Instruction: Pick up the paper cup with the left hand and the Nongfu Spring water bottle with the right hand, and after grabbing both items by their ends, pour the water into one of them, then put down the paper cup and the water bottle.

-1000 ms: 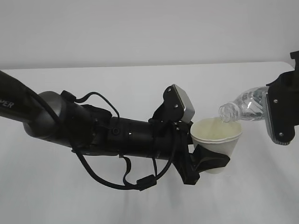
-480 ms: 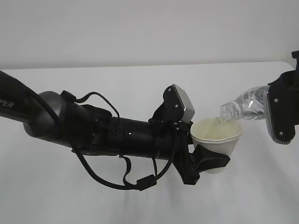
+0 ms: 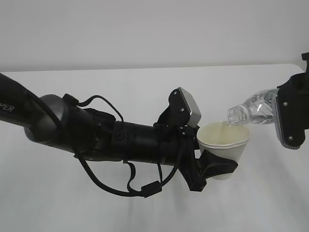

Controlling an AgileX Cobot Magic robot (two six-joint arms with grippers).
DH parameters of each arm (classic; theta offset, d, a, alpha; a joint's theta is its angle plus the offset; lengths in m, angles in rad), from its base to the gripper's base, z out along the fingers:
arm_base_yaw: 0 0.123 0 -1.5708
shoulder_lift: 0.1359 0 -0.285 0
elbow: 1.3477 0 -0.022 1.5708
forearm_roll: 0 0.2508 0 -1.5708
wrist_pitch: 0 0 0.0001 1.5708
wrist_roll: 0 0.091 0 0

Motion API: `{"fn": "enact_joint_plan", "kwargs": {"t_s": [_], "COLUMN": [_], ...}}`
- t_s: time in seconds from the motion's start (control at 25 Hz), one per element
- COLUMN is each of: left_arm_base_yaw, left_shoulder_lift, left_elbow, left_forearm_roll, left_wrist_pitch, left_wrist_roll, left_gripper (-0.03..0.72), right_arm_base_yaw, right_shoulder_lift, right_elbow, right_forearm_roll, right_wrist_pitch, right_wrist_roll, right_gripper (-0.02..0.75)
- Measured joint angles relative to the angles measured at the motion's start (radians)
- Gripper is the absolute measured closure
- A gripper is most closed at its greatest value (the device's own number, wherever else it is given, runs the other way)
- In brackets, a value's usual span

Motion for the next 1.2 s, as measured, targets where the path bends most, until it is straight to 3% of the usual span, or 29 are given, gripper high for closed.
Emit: {"fn": "enact_joint_plan", "kwargs": {"t_s": [1.2], "left_arm_base_yaw": [0.000], "left_shoulder_lift": [0.000], "left_elbow": [0.000], "left_forearm_roll": [0.000], "left_wrist_pitch": [0.000], "left_wrist_roll": [0.000], "left_gripper": [0.274], "right_arm_base_yaw": [0.000], "right_shoulder_lift": [0.000], "right_elbow": [0.000], "right_forearm_roll": [0.002], "right_wrist_pitch": [0.017], "right_wrist_roll": [0.000], "right_gripper": [0.371]}}
